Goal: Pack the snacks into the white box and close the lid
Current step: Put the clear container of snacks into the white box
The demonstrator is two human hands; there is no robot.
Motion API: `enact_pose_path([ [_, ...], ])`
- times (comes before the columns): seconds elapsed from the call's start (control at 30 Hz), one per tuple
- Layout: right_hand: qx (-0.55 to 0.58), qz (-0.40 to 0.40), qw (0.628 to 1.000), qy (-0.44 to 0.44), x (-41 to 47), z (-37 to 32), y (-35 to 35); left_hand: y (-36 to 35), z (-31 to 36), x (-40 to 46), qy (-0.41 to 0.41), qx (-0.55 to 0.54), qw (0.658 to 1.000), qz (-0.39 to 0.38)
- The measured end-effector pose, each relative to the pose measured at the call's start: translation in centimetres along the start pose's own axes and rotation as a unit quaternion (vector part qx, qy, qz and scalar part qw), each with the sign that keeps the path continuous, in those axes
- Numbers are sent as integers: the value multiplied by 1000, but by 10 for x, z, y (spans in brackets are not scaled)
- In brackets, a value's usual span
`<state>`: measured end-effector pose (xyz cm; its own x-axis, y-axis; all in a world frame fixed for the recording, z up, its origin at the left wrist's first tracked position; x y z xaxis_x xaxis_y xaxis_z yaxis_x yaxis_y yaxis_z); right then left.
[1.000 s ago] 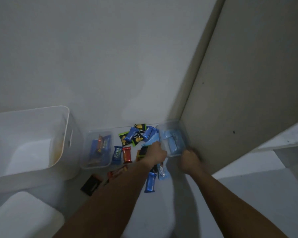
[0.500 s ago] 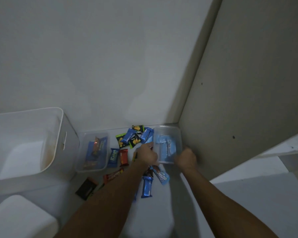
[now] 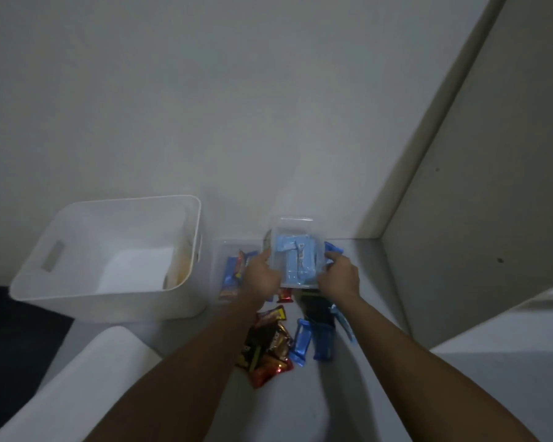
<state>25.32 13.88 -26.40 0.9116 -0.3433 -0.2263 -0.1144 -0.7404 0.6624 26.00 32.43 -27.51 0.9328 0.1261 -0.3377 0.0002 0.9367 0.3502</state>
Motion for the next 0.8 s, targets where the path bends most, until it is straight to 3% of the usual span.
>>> enact_pose_path([
  [0.23,-22,-75,996,53,-29,-53,-81,96,-21,-15,-60,122,980,145],
  [0.43,-37,-99,994,38,-31,-53,-116,95,-52,-8,22,254,961,110],
  [0.67,4,-116,993,21,-21,-51,-127,93,-71,5,79,164,975,127],
  [0.8,46,-170,984,-22,-23,-45,-141,92,-90,19,120,57,983,126],
])
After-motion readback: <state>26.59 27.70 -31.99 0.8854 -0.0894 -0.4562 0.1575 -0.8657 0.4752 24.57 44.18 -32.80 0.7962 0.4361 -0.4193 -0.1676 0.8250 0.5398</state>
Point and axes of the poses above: each hand's wrist, its own x-axis towards the middle knuckle, its own y-axis out of the back of the hand, z = x × y, the point moved 8 cm from there along x, towards the middle knuckle, and after that the axes turned 3 degrees about z, right-handed, at the moved point
